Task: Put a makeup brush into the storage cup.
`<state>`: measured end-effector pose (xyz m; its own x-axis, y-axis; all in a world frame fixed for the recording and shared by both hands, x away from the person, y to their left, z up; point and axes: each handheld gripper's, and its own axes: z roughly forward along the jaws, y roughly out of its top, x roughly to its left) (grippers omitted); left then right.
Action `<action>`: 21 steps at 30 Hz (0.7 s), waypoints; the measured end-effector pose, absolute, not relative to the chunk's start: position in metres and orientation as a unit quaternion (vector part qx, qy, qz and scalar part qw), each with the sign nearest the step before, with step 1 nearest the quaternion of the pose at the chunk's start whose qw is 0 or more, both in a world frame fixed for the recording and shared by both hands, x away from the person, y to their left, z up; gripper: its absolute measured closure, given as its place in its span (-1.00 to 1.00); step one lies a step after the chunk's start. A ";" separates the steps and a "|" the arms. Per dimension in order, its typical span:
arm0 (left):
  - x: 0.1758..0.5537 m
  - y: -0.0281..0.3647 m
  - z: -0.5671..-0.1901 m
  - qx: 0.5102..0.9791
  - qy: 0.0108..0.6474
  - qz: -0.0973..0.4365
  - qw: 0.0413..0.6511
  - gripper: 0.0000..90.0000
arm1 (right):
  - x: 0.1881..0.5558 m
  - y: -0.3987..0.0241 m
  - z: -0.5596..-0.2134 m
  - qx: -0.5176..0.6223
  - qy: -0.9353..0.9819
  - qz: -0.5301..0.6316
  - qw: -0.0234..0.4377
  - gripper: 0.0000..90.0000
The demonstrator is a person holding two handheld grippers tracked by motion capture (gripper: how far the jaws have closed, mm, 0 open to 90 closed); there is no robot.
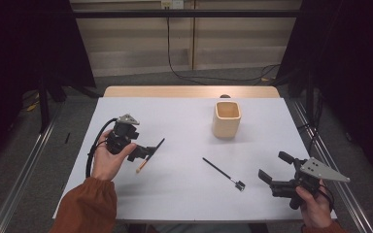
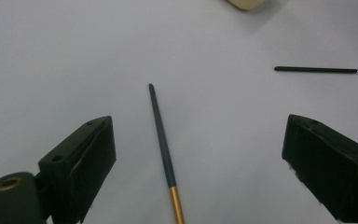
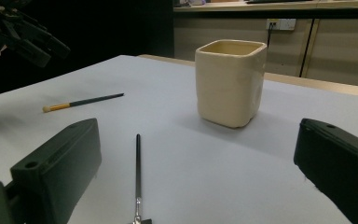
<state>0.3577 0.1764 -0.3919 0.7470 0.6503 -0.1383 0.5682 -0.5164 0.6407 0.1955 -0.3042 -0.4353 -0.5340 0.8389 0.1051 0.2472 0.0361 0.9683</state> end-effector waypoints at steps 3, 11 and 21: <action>0.362 0.177 -0.394 0.878 0.357 0.033 0.317 -0.88 | 0.196 -0.304 -0.435 0.406 0.670 0.564 0.262 -1.00; 0.369 0.176 -0.403 0.890 0.373 0.013 0.263 -0.88 | 0.196 -0.304 -0.435 0.406 0.671 0.563 0.262 -1.00; 0.376 0.167 -0.407 0.905 0.377 0.002 0.196 -0.88 | 0.196 -0.304 -0.436 0.405 0.672 0.562 0.262 -1.00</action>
